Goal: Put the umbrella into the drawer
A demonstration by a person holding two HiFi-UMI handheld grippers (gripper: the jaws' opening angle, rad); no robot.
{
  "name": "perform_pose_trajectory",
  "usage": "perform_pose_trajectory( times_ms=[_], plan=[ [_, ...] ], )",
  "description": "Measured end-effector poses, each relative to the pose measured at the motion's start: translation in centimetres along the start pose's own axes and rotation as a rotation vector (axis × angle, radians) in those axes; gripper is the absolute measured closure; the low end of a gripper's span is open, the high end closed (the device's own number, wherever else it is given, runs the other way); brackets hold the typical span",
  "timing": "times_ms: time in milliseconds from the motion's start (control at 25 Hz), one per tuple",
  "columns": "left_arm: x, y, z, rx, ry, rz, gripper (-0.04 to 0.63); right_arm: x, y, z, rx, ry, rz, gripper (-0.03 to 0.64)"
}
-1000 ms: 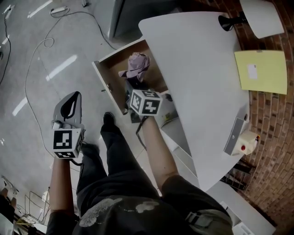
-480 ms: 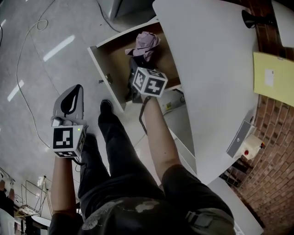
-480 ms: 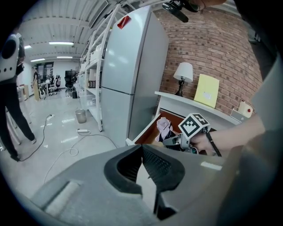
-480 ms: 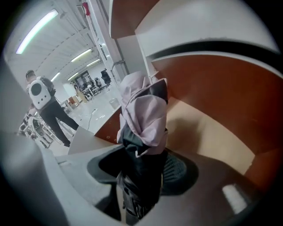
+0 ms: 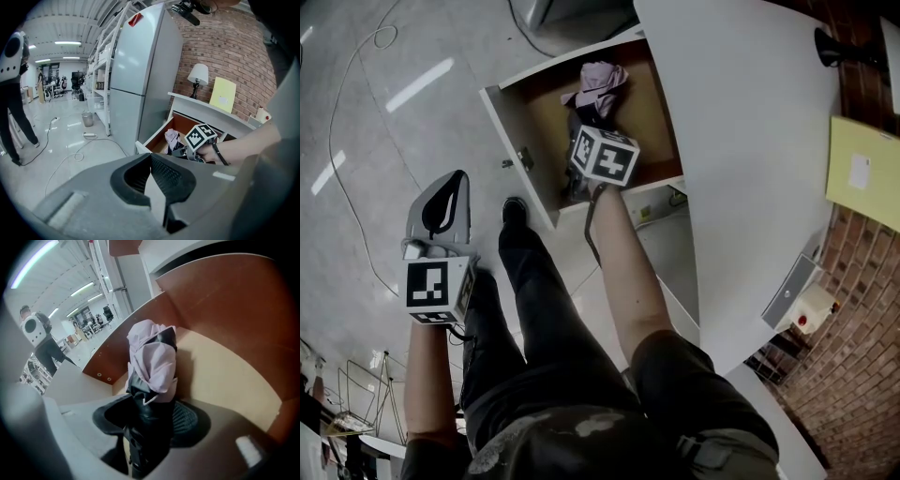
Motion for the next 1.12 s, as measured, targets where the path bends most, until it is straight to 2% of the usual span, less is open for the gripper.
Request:
perform_pose_trajectory(
  times_ms=[120,400,480,520,640,840,1120],
  plan=[
    [0.0,0.1,0.1,-0.002,-0.003,-0.01,0.584,-0.3,0.0,0.1,-0.004,0.021,-0.031,0.376],
    [0.4,-0.2,-0.1,-0.014,0.005,-0.028,0.584,-0.5,-0.3,0.1,-0.047,0.054,-0.013,0.373],
    [0.4,-0.4,-0.2,-0.004,0.011,-0.018,0.584,-0.7,-0.4,0.1,-0.051,0.027,-0.015,0.337],
    [0.4,-0.6,-0.2,0.003,0.014,-0.013,0.584,-0.8,-0.5,0.0,-0.048,0.008,-0.021,0.309],
    [0.5,-0.9,-0.3,0.015,0.033,-0.008,0.584,-1.4,-1.0,-0.7,-0.02,-0.038,-0.05,0.288],
    [0.8,-2.0,-1.1,0.036,0.057,-0.002,0.584,-2.2,-1.7,-3.5,0.011,-0.036,-0.068,0.287],
    [0.9,-3.7,-4.7,0.081,0.104,0.025,0.584,-3.9,-1.5,-9.0,0.087,-0.019,-0.031,0.287]
  ],
)
Point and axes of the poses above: the fingertips, and each gripper's own axes: z forward along the fingers, x to its right, y out of its underside, the point moved 10 cm from there along -z, backward along the fingers, and after that the axes turned 3 degrees about -x, right-handed, at the moved point
